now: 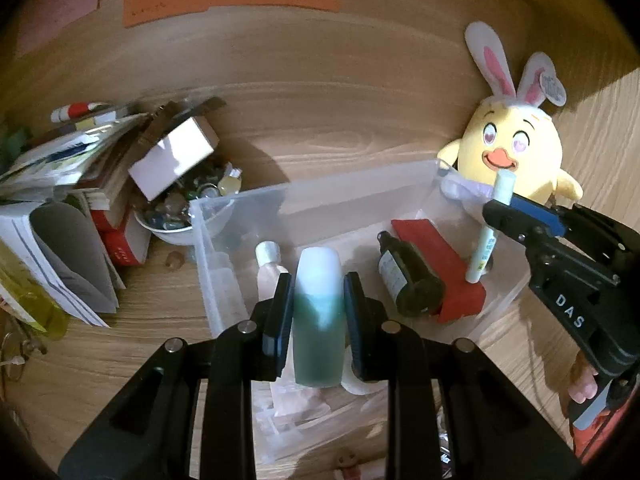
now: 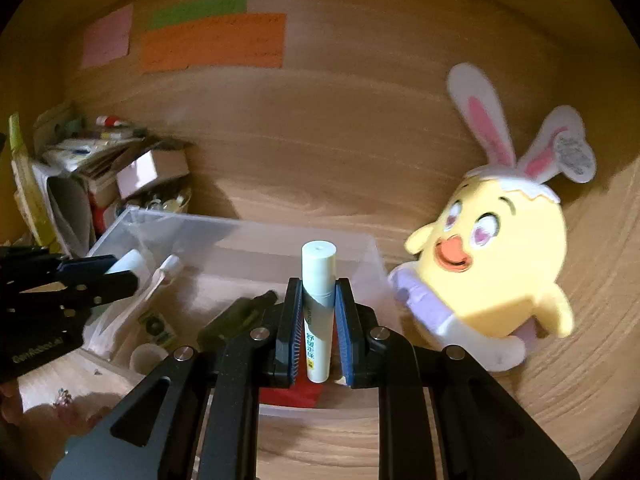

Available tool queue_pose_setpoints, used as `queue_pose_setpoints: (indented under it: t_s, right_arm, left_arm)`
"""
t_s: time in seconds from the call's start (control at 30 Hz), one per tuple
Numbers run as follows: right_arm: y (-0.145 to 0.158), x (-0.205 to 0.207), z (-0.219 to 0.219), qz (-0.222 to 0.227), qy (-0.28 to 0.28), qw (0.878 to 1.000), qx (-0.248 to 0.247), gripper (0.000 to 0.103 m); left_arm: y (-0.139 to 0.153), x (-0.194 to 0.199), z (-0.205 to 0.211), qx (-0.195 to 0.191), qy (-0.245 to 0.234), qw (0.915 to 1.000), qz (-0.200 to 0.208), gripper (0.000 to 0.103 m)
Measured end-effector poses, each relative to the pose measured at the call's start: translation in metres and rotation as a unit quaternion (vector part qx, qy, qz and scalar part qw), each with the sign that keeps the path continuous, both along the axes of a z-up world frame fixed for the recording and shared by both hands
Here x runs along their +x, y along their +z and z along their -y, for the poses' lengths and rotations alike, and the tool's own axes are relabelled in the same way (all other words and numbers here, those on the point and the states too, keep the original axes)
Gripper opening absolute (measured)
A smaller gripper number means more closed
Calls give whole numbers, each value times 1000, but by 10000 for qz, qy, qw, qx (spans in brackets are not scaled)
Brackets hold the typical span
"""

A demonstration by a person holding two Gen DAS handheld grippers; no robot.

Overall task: Organize objects
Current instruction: 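Carry the cylinder with left tool while right tool carries the marker over the box, then open both tools to drop the cylinder and marker in the box, then move both tools back toward the remaining items on the desk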

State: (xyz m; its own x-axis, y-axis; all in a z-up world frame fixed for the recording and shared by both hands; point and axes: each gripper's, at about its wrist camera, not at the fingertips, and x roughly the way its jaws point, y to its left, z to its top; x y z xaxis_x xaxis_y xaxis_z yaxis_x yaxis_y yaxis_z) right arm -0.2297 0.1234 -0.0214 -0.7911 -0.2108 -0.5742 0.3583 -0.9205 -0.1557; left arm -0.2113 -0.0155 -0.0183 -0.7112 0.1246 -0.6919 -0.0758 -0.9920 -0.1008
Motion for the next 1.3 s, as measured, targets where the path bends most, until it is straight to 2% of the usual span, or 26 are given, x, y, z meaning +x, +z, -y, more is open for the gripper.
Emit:
queue_pose_setpoints:
  t_s: [0.2, 0.43, 0.53, 0.6, 0.83, 0.9, 1.07, 1.3]
  right_arm:
    - [-3, 1, 7, 141, 241, 9996, -39, 19]
    - [-14, -6, 10, 688, 543, 9960, -161, 27]
    - [-16, -9, 7, 828, 538, 9948, -249, 43]
    - [-15, -9, 5, 837, 503, 9948, -301, 54]
    - [1, 2, -2, 733, 499, 9954, -371, 58]
    - [8, 10, -5, 632, 524, 9958, -416, 64]
    - [20, 33, -11, 449, 615, 9956, -540, 76]
    - [23, 64, -13, 285, 705, 9961, -454, 81]
  left_arm:
    - [1, 1, 1, 27, -33, 10000, 10, 25]
    - [7, 6, 4, 135, -74, 9999, -51, 25]
    - [11, 10, 4, 160, -100, 9998, -86, 26]
    - [15, 13, 3, 160, -122, 9997, -109, 30]
    - [32, 31, 4, 104, -139, 9993, -324, 46]
    - [36, 38, 5, 59, -136, 9991, -400, 55]
    - [43, 58, 8, -75, -106, 9984, -546, 70]
    - [42, 82, 13, -112, -42, 9983, -569, 85]
